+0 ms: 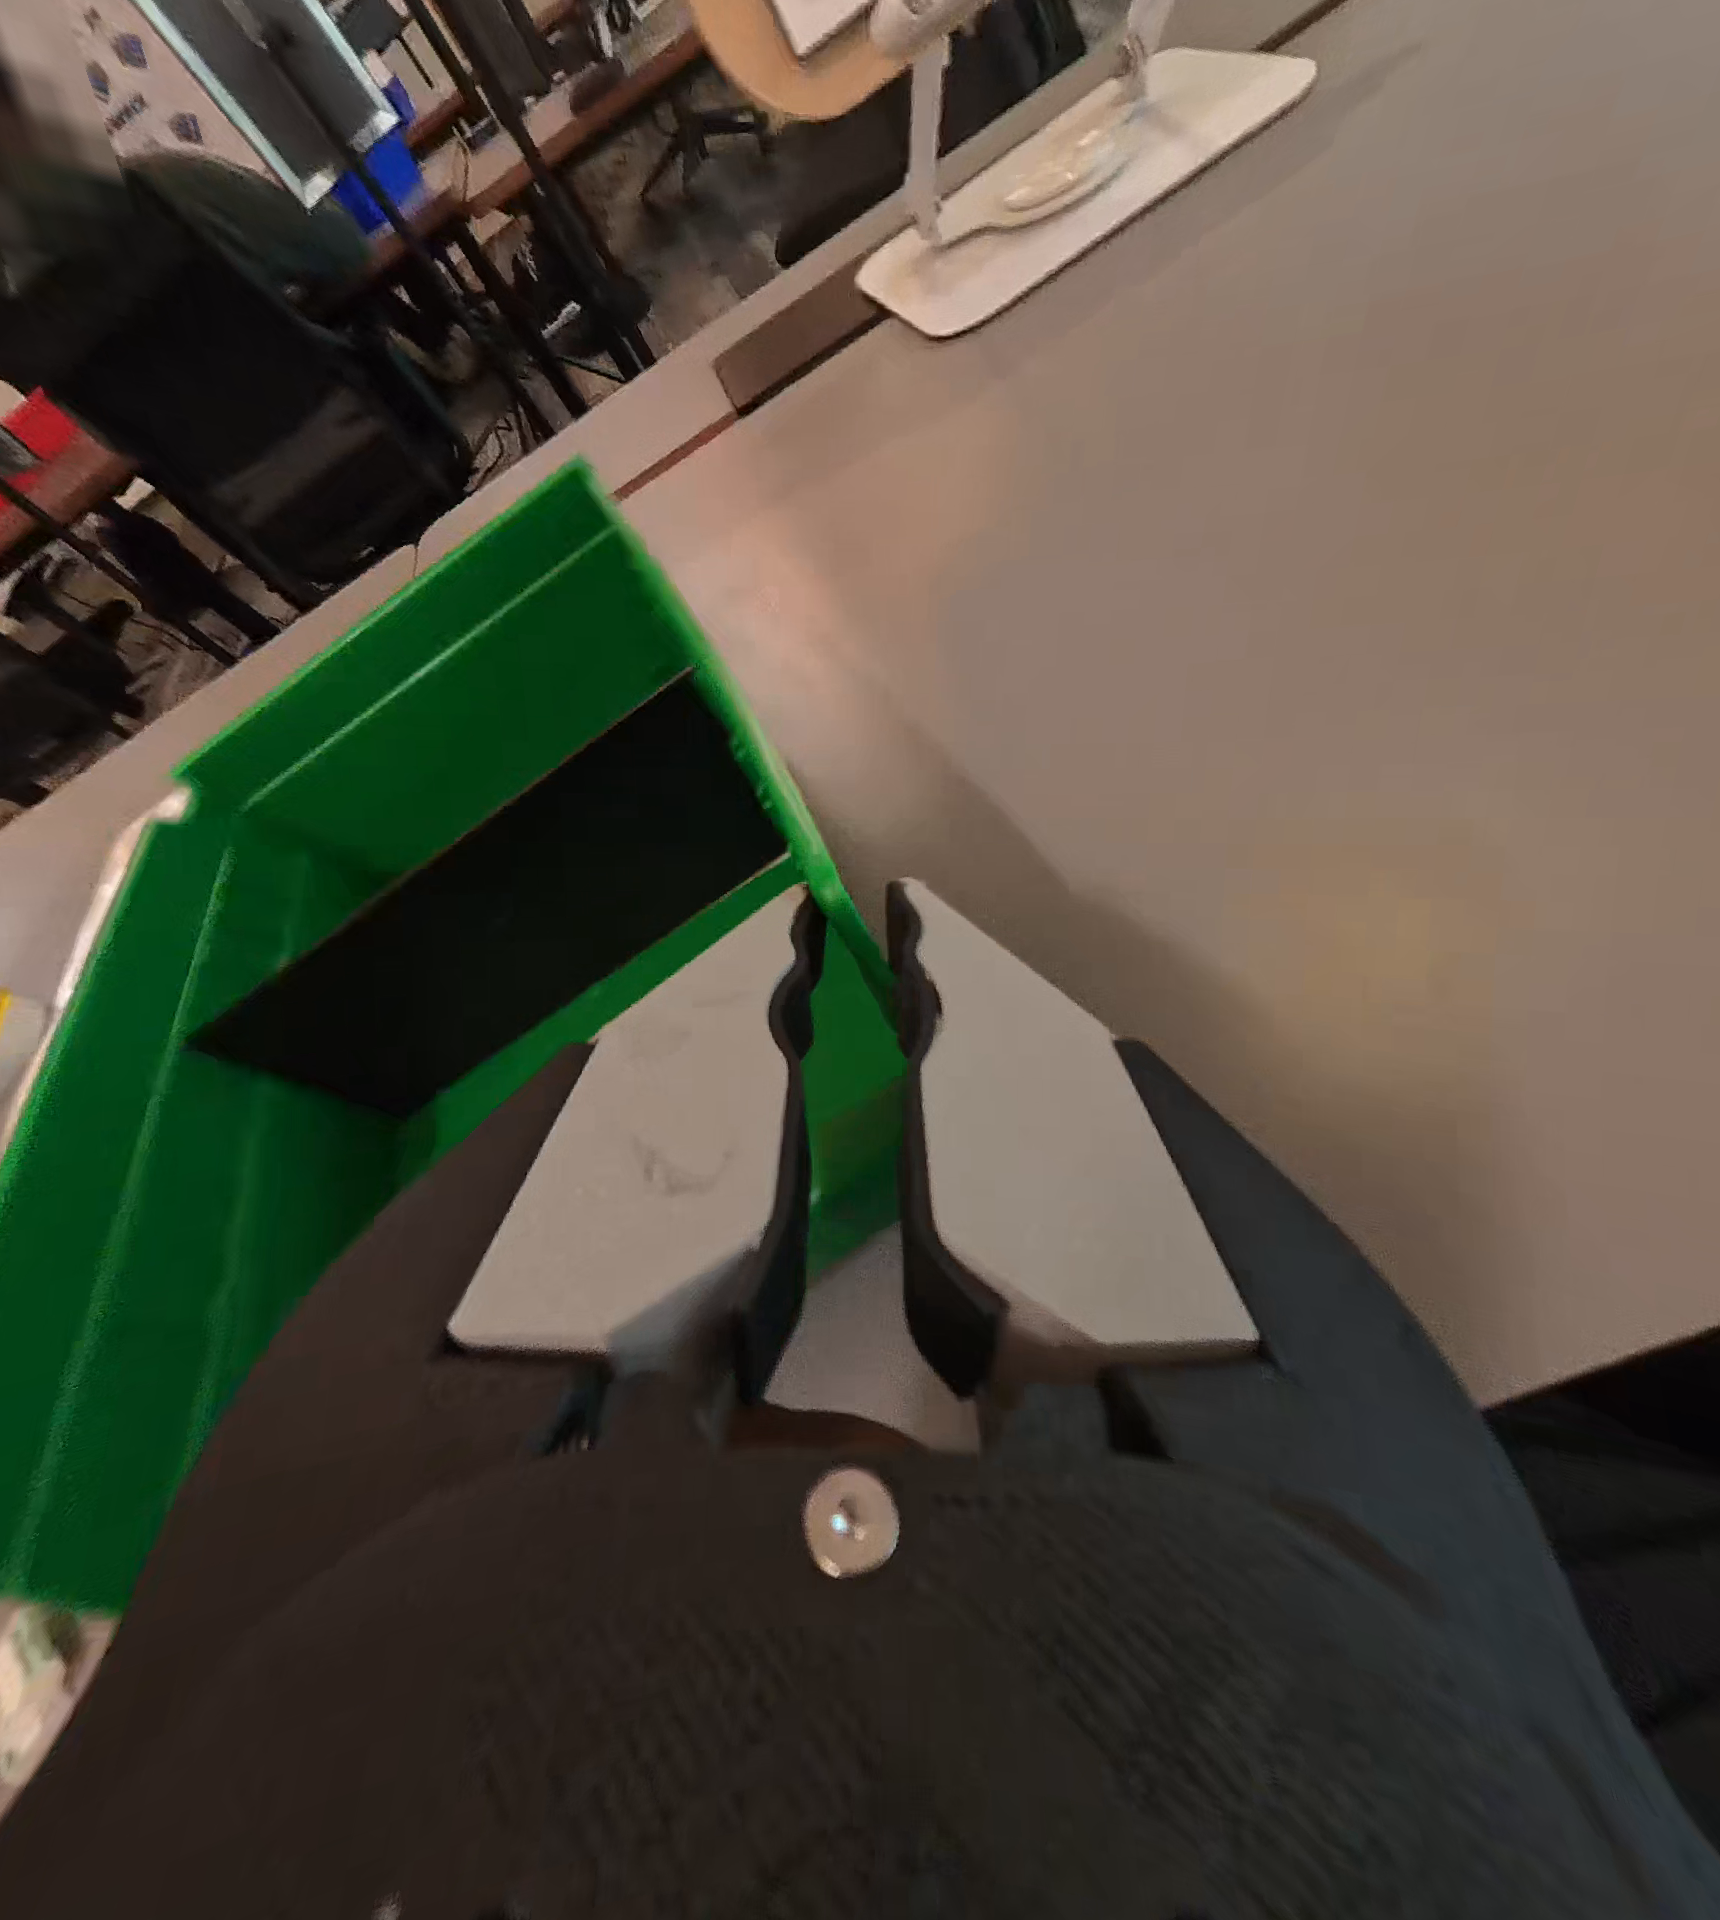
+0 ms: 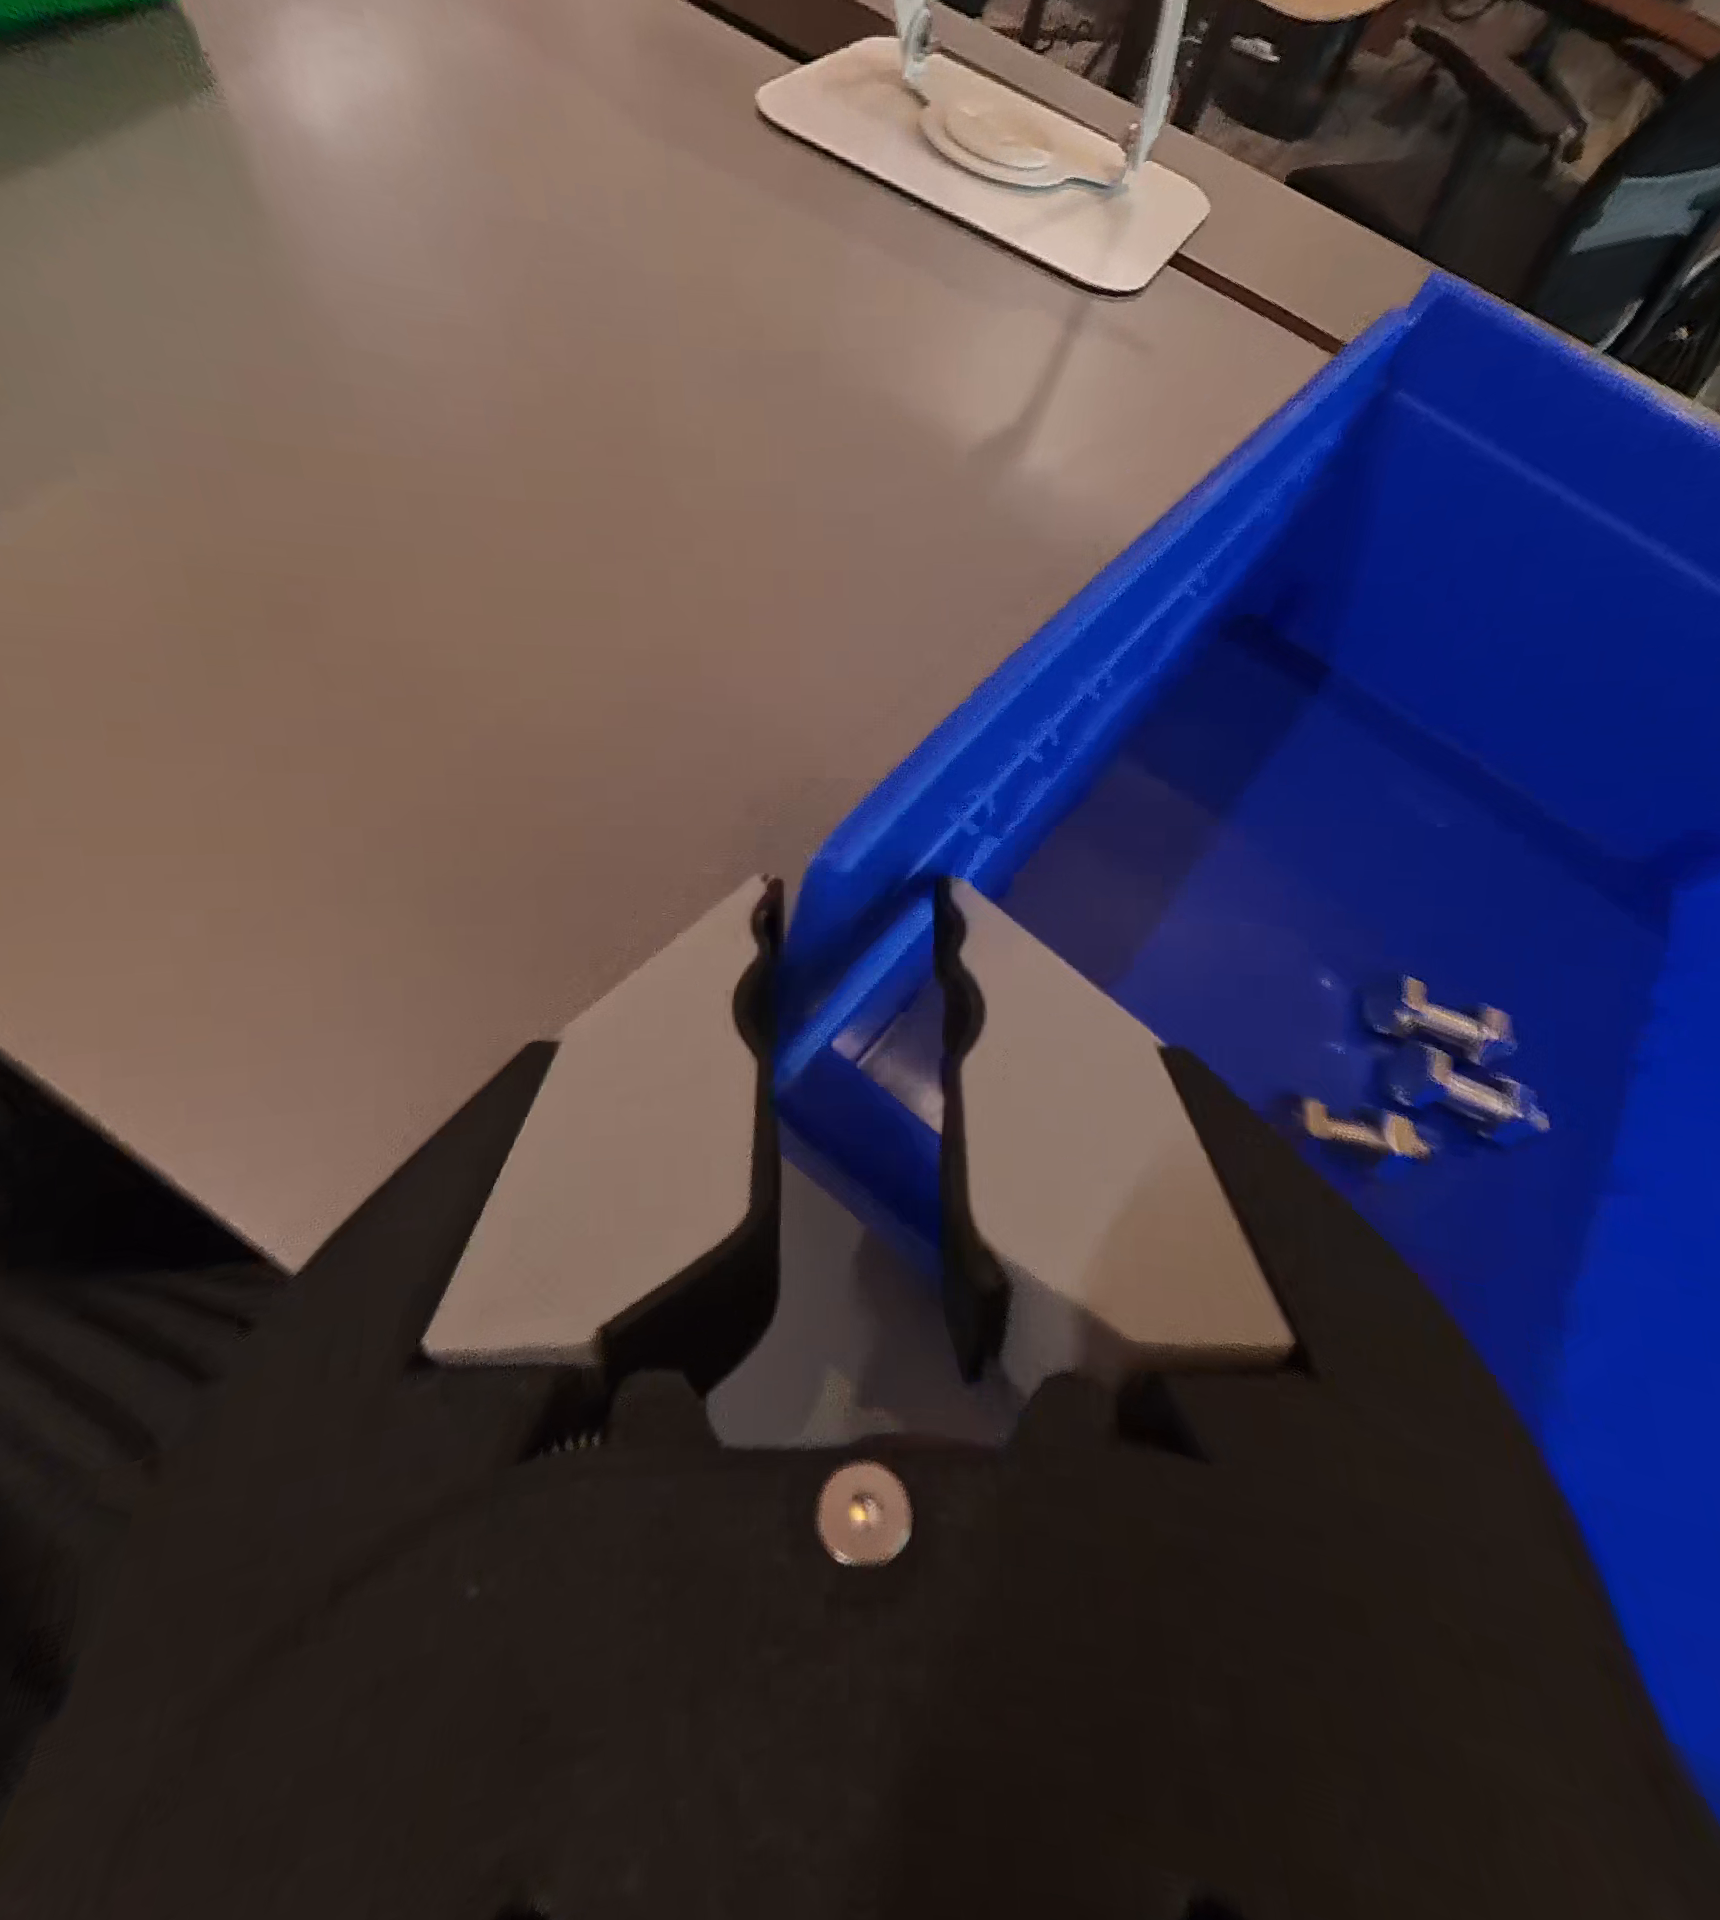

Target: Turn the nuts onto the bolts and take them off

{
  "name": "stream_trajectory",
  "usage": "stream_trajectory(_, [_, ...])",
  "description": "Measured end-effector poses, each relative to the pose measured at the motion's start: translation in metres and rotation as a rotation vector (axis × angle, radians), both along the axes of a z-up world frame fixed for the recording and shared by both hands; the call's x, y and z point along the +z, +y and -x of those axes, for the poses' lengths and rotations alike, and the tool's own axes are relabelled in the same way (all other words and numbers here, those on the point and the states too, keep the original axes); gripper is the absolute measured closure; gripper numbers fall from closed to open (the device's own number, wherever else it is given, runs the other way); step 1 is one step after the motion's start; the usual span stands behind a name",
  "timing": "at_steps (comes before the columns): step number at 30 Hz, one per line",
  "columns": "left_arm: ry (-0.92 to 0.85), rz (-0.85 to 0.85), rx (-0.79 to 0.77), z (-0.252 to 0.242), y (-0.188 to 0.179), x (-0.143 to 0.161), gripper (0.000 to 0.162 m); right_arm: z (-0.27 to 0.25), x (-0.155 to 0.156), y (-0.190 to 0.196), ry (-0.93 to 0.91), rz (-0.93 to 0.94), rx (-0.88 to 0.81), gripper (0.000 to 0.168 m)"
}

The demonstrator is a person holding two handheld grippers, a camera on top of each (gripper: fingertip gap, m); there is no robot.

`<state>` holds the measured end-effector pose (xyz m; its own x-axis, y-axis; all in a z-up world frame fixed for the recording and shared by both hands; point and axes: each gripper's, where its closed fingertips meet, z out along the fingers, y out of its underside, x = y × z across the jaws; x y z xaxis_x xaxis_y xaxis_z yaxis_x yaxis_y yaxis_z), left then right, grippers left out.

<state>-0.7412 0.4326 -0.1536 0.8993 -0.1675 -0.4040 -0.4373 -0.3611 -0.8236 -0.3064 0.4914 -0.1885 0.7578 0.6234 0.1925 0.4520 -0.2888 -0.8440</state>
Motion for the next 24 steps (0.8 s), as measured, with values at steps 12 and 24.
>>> stream_trajectory(12, [-0.301,-0.117,-0.052,0.05,-0.032,0.045,0.162,-0.071,-0.002,0.003,-0.095,-0.042,-0.21,0.166])
stream_trajectory(24, [-0.4,-0.344,-0.079,0.06,-0.038,0.126,0.161,0.031,-0.003,0.004,0.015,0.061,0.006,0.159])
